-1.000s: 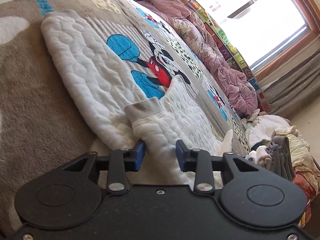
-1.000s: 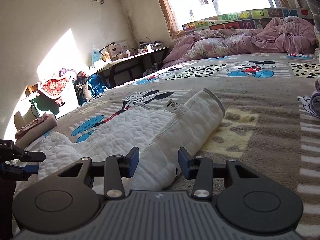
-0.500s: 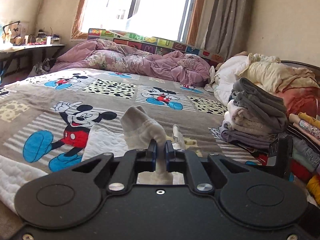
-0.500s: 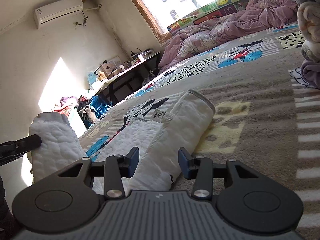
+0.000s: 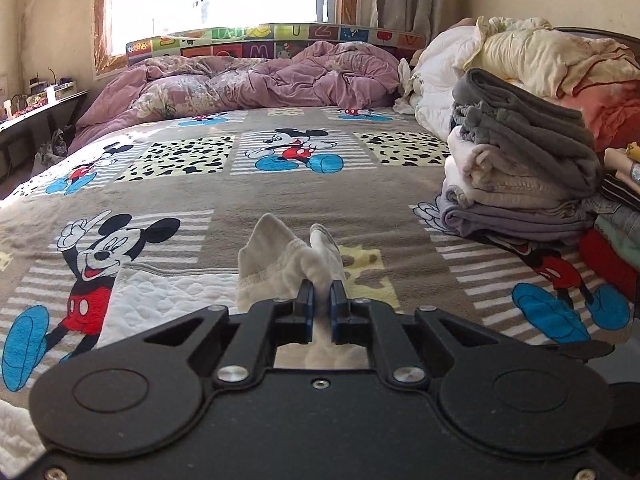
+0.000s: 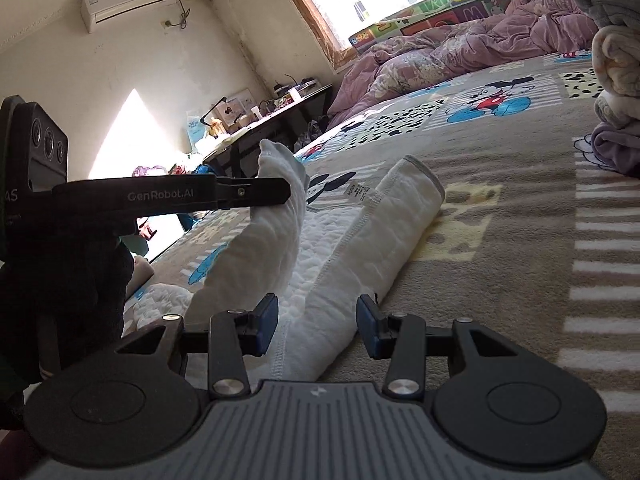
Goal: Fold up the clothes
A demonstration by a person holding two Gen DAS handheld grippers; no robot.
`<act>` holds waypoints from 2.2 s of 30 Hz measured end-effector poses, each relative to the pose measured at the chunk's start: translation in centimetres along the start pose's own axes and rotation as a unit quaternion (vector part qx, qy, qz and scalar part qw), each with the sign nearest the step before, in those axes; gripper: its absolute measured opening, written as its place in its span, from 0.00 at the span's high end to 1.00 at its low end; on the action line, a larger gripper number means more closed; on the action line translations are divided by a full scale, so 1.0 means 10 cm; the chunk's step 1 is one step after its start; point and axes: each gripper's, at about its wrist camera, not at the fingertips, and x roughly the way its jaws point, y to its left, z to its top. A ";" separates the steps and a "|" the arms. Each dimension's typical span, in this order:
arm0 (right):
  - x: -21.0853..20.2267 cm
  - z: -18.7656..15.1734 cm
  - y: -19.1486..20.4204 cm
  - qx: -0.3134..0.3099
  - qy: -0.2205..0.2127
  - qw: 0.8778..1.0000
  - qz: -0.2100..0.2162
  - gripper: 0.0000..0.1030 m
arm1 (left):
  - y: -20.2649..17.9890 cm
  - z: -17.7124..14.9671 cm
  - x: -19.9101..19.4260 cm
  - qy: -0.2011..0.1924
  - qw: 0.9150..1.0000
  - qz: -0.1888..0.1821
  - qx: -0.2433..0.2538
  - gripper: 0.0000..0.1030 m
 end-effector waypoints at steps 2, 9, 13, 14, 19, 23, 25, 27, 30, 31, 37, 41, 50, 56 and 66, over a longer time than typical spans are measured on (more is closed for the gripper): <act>-0.03 0.02 -0.13 0.034 -0.010 0.999 -0.012 0.56 | -0.09 -0.05 0.04 0.000 1.000 0.010 0.027 0.95; 0.00 0.03 -0.41 0.066 -0.006 0.996 -0.058 0.56 | -0.50 -0.25 0.23 0.008 0.983 0.055 0.173 0.95; 0.02 0.03 -0.49 0.074 0.000 0.995 -0.065 0.56 | -0.64 -0.42 0.55 0.053 0.968 0.064 0.237 0.93; 0.02 0.04 -0.51 0.075 0.002 0.995 -0.067 0.56 | -0.60 -0.42 0.62 0.067 0.970 0.056 0.226 0.92; -0.12 0.11 -0.55 0.054 -0.002 0.995 -0.082 0.56 | -0.21 -0.23 0.73 0.110 0.990 -0.045 0.079 0.49; -0.22 0.16 -0.46 0.026 -0.006 0.997 -0.073 0.56 | 0.18 -0.11 0.85 0.143 0.979 -0.128 -0.064 0.50; -0.27 0.18 -0.36 0.005 -0.007 0.998 -0.063 0.56 | 0.27 -0.07 0.91 0.157 0.970 -0.151 -0.107 0.50; -0.25 0.15 -0.20 -0.023 -0.004 0.999 -0.048 0.56 | 0.32 -0.05 0.95 0.171 0.962 -0.166 -0.133 0.51; -0.14 0.04 0.14 -0.077 0.003 0.997 -0.021 0.58 | 0.35 -0.03 0.98 0.182 0.959 -0.167 -0.141 0.53; -0.11 0.01 0.25 -0.095 0.006 0.995 -0.012 0.60 | 0.36 -0.03 0.99 0.183 0.958 -0.166 -0.145 0.56; 0.19 -0.19 0.58 -0.123 0.081 0.989 0.032 0.60 | 0.50 -0.10 1.02 0.182 0.957 -0.166 -0.153 0.67; 0.28 -0.43 0.73 -0.167 0.115 0.979 -0.002 0.60 | 0.66 -0.05 1.08 0.190 0.944 -0.196 -0.183 0.67; 0.26 -0.56 0.78 -0.142 0.105 0.984 -0.010 0.59 | 0.27 0.09 1.21 0.170 0.974 -0.150 0.013 0.69; 0.35 -0.58 0.82 -0.174 0.109 0.979 -0.020 0.53 | 0.08 -0.10 1.31 0.149 0.977 -0.121 0.092 0.66; 0.17 -0.94 1.25 -0.280 0.037 0.951 -0.122 0.53 | 0.13 0.01 1.04 0.129 0.981 -0.132 0.058 0.52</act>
